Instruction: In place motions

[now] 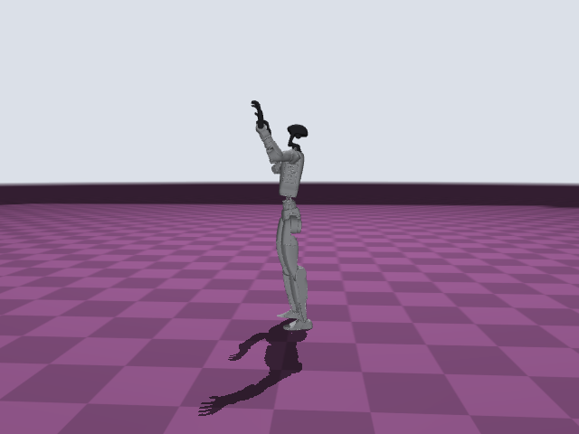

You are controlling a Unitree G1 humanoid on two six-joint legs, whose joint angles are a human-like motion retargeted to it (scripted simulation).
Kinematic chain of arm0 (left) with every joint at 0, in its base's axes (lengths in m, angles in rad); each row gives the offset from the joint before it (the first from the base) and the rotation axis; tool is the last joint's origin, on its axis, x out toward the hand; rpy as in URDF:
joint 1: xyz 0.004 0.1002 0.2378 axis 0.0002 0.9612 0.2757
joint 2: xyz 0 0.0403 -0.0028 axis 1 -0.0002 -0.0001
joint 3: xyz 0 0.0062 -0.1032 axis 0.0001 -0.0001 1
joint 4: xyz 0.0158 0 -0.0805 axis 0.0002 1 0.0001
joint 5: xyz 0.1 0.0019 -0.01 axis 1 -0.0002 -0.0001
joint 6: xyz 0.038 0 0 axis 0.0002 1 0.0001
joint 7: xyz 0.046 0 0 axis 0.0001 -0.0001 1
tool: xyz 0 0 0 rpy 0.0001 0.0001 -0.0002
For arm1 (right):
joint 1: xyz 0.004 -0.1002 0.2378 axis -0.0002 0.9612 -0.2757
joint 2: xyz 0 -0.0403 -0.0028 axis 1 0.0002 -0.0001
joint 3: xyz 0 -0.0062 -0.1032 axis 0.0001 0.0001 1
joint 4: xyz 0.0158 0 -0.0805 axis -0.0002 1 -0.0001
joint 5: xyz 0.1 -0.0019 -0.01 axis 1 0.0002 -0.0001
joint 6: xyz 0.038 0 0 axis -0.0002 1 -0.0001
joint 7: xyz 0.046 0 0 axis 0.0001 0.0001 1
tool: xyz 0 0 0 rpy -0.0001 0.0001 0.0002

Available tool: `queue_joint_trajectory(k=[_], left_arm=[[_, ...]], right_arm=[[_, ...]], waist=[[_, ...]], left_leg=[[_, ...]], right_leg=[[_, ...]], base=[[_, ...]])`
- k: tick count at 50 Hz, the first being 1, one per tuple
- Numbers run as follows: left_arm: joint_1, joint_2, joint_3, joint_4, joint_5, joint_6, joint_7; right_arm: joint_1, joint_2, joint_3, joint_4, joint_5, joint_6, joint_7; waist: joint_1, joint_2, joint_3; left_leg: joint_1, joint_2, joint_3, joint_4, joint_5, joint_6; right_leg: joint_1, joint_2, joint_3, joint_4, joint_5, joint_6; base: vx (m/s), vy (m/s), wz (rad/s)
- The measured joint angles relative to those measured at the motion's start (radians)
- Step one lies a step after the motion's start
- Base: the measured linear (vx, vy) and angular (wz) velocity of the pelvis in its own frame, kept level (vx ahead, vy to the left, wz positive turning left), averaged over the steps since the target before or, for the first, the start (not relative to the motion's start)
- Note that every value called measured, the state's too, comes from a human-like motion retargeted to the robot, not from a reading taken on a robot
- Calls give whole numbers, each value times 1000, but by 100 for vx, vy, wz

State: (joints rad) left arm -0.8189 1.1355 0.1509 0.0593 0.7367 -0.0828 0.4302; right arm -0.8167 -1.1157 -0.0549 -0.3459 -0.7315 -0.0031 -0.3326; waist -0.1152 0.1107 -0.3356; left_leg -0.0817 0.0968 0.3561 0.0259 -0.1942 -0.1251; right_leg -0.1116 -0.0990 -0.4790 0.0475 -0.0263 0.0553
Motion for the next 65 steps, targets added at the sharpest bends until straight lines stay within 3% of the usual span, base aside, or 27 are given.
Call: queue_joint_trajectory(k=[3,7,12,14,18,20,23,26,29,31,33,35,37,39,41,44,47,50,53,58,62,65], left_arm=[[48,-41,84,116,-94,42,-38],[97,-97,167,298,-220,112,-88],[200,-189,265,503,-433,167,-217],[275,-247,301,545,-574,140,-324],[474,-422,384,554,-862,11,-630],[574,-543,426,579,-944,7,-714],[729,-732,493,659,-914,47,-808],[845,-891,535,827,-822,84,-826],[897,-1003,540,1078,-808,84,-775],[922,-1055,529,1245,-855,73,-750],[953,-1093,517,1375,-874,82,-749],[983,-1128,517,1463,-851,100,-728],[1009,-1143,518,1517,-835,117,-701],[1031,-1137,513,1556,-826,146,-703],[1042,-1117,496,1578,-801,202,-739],[1049,-1086,460,1564,-711,292,-816],[1058,-1076,446,1507,-688,278,-769],[1049,-1062,447,1473,-764,206,-652],[1014,-1039,485,1466,-811,206,-630],[958,-967,474,1436,-816,249,-706],[901,-915,417,1391,-779,246,-691],[871,-899,381,1359,-734,245,-698]], right_arm=[[92,87,-82,156,-4,76,23],[174,237,-175,384,144,154,64],[277,397,-280,644,370,146,175],[348,455,-329,722,405,136,243],[538,579,-399,854,364,103,381],[636,651,-402,941,303,87,423],[734,770,-403,1170,191,71,488],[778,887,-460,1476,187,122,718],[810,930,-540,1773,385,240,1110],[826,920,-627,1954,560,282,1221],[853,915,-702,2038,835,318,1155],[877,918,-768,2046,1200,318,953],[873,891,-839,2046,1542,253,750],[846,836,-940,2036,1741,186,615],[809,759,-1053,1979,1794,159,564],[765,582,-1177,1835,1683,222,614],[689,356,-1217,1672,1433,307,656],[494,120,-1081,1535,1194,339,614],[110,-47,-664,1464,1060,338,530],[-463,-59,94,1208,797,382,494],[-837,-52,644,960,432,456,468],[-1142,-22,1047,742,116,454,418]], waist=[[3,-5,-9],[6,-9,-13],[4,-14,4],[4,-19,15],[7,-30,41],[7,-32,52],[2,-30,67],[-11,-20,84],[-15,-12,105],[-18,-9,114],[-18,-7,121],[-23,-11,123],[-28,-24,128],[-29,-48,136],[-26,-76,142],[-1,-114,135],[27,-137,106],[32,-140,81],[11,-131,86],[9,-141,81],[26,-165,80],[27,-171,73]], left_leg=[[-6,-1,-2,1,2,-1],[-9,0,-3,2,4,-1],[-5,2,-6,5,6,0],[-3,1,-7,5,7,0],[2,-2,-9,4,9,-1],[5,-4,-9,2,10,-1],[10,-5,-9,1,11,-2],[17,-3,-4,-2,10,-3],[22,-1,2,-4,8,-3],[18,0,4,-4,8,-3],[10,1,3,-2,9,-3],[-5,2,-2,2,11,-3],[-16,0,-7,5,14,-3],[-23,-4,-16,9,18,-2],[-33,-9,-28,12,22,-1],[-55,-13,-51,17,27,0],[-75,-14,-63,19,26,3],[-80,-10,-57,22,21,6],[-60,-4,-42,21,16,7],[-31,-8,-23,13,14,7],[-25,-12,-18,6,17,2],[-27,-16,-23,4,19,-2]], right_leg=[[-3,-1,-1,-2,1,0],[-3,0,-1,-3,3,-1],[6,1,-4,-3,4,-2],[10,0,-7,-4,4,-2],[16,-3,-9,-5,5,-2],[19,-4,-9,-7,6,-2],[22,-5,-8,-8,6,-2],[23,-2,-2,-8,7,-3],[19,1,8,-8,9,-3],[13,1,11,-8,10,-2],[7,1,9,-10,11,0],[2,-1,2,-12,11,1],[2,-4,-8,-15,10,3],[7,-10,-18,-18,9,5],[15,-16,-32,-22,9,9],[18,-22,-59,-27,7,15],[10,-22,-69,-29,5,18],[2,-17,-58,-28,5,18],[8,-10,-39,-25,7,16],[13,-12,-21,-18,8,11],[15,-18,-21,-16,6,11],[19,-21,-28,-18,2,10]], base=[[0,0,0],[0,0,0],[0,0,0],[0,0,0],[0,0,0],[0,0,0],[5,-1,-3],[2,0,-2],[2,1,-19],[0,0,0],[0,0,0],[-2,1,12],[-7,2,28],[-8,-3,31],[0,-11,42],[4,-15,48],[1,-12,18],[-4,-11,-23],[-8,-13,-40],[-4,-17,-20],[-6,-19,8],[2,-7,24]])
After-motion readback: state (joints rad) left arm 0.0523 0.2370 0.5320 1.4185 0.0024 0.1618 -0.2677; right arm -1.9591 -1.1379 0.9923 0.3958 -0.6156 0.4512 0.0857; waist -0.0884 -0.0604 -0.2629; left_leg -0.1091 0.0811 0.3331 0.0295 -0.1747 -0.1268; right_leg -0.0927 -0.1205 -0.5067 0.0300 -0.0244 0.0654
